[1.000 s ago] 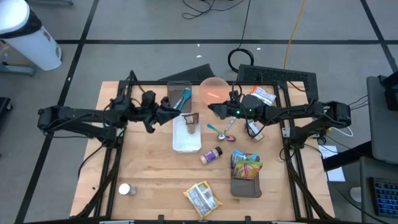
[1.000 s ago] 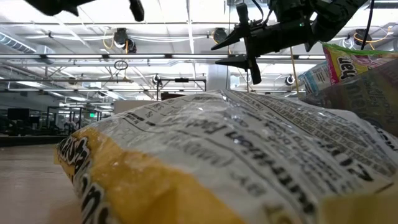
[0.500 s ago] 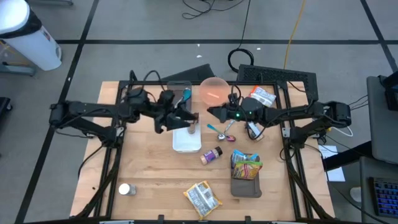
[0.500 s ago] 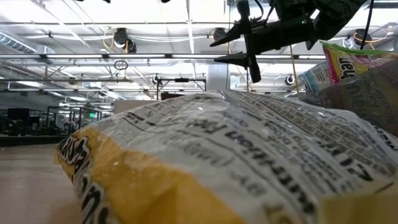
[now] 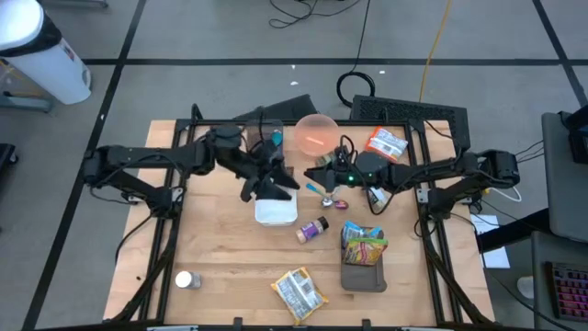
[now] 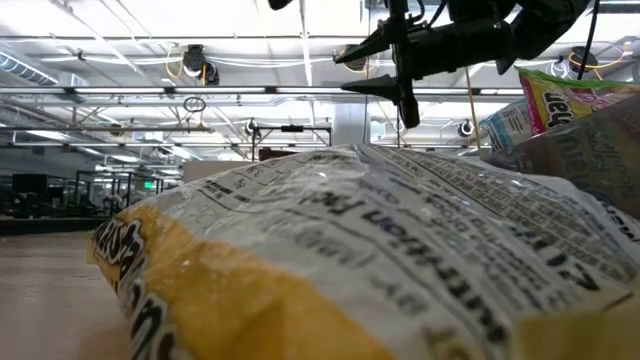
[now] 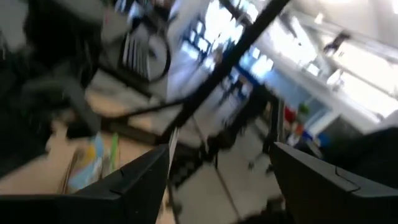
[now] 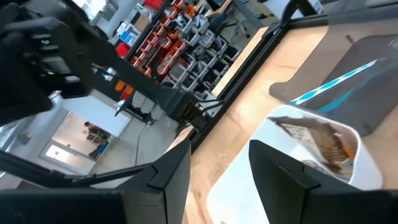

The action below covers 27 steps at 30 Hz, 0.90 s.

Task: Pick & Place Food Item
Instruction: Put the purple spoon into the top black transparent bin

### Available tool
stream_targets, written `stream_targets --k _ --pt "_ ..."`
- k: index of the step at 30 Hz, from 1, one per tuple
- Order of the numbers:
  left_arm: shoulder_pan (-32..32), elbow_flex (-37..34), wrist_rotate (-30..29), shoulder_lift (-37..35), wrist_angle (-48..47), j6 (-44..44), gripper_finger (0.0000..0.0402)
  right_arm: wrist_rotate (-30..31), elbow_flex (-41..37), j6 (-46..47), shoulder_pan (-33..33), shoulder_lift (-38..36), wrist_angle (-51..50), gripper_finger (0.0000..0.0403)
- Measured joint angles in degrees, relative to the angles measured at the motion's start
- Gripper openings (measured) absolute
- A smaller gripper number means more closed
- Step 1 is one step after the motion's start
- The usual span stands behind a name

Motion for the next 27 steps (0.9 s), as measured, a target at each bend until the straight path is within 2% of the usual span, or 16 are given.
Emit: stream_targets --k 7,12,17,22,27 --pt "-2.3 8.5 0.5 0.0 -26.9 10.1 0.0263 0.0 0.0 -1.1 1.1 0.0 0.0 0.0155" --pt "-3.3 11.9 -1.2 0.0 -40.0 11.3 0.0258 0.0 0.0 -1.1 1.0 0.0 0.0 0.0155" --pt "-6.2 13.0 -3.8 0.0 -43.0 10.3 0.0257 -1.9 0.0 -1.4 1.0 0.0 1.5 0.0155" --pt "-8.4 13.0 -5.5 0.0 -45.2 11.0 0.0257 -9.0 0.0 -2.6 1.4 0.0 10.0 0.0155" --pt "-8.3 13.0 -6.5 0.0 -48.7 11.7 0.0257 -8.8 0.0 -2.6 1.9 0.0 20.5 0.0161"
